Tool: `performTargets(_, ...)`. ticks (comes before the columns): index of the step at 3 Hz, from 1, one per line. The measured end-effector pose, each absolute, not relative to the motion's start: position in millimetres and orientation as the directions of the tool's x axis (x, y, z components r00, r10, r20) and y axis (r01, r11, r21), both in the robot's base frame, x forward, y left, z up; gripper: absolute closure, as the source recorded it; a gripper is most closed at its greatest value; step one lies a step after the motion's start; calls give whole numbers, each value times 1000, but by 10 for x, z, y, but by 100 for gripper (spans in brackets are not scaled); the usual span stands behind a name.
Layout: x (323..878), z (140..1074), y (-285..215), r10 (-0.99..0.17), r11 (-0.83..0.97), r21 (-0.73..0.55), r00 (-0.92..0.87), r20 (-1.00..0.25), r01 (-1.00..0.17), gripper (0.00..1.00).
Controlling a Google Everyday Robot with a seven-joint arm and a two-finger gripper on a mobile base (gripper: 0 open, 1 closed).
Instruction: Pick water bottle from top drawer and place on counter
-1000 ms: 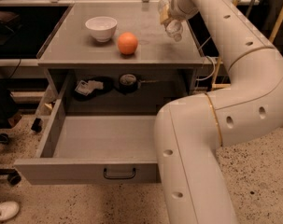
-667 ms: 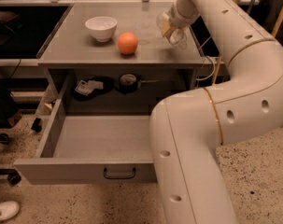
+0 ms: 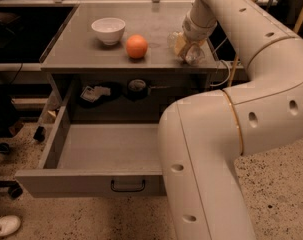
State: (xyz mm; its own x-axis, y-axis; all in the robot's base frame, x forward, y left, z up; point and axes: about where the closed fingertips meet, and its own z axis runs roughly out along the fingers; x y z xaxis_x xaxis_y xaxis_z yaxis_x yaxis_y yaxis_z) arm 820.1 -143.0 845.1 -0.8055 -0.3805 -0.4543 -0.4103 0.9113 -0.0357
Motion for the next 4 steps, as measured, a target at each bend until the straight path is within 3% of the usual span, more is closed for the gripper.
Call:
performTargets(3, 8203, 8449, -1428, -380, 911, -36, -805, -455, -410, 11)
performTargets(4, 8203, 8450, -1429, -380, 911, -36, -805, -455, -410, 0)
